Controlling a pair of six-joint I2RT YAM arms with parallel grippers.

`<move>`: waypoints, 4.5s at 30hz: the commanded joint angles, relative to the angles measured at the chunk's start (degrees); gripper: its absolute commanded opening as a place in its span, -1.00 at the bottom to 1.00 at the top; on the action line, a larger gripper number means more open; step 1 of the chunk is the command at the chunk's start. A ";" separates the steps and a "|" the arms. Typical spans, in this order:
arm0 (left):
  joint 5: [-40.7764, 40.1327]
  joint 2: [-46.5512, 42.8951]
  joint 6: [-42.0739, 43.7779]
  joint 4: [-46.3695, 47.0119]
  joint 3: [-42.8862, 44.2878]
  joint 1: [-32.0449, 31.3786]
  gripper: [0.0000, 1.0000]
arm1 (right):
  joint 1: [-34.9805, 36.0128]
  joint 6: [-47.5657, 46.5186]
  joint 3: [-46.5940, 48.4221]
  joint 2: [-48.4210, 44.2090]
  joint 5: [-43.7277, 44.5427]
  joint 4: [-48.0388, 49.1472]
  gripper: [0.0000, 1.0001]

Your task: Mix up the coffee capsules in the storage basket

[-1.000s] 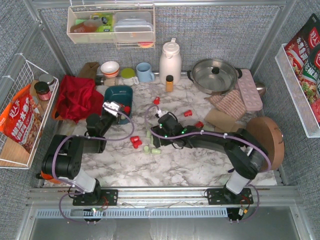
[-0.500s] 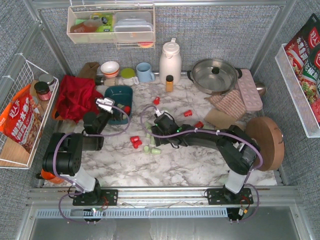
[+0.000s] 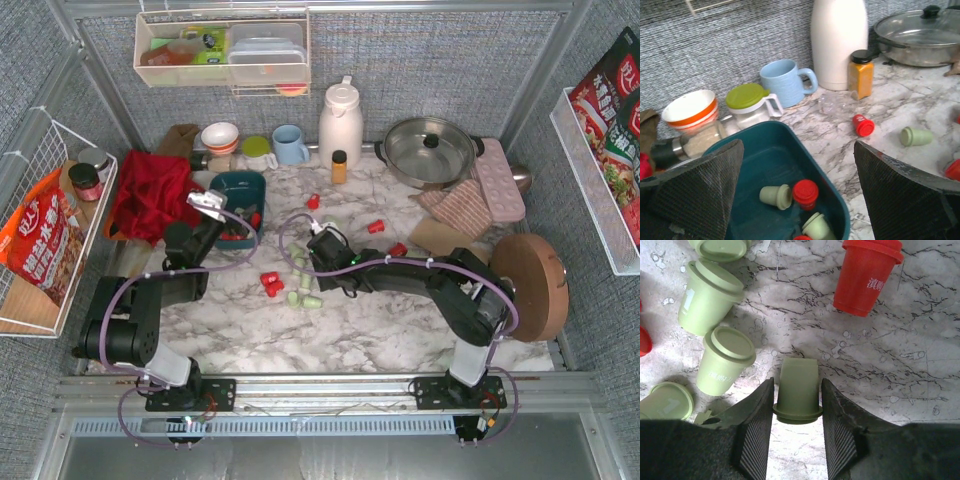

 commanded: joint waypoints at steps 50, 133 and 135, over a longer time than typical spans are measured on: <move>20.05 -4.84 13.72 3.90 -4.54 -27.94 -0.04 | 1.14 9.57 -24.76 -31.23 -13.70 46.32 -0.18; 31.73 2.74 1.07 13.30 -0.63 -8.86 0.98 | 1.14 2.85 -12.94 -39.12 7.06 5.63 -0.10; 31.95 1.13 3.13 12.38 -1.35 -12.28 0.98 | 0.99 1.40 -12.92 -40.32 5.13 7.41 -0.10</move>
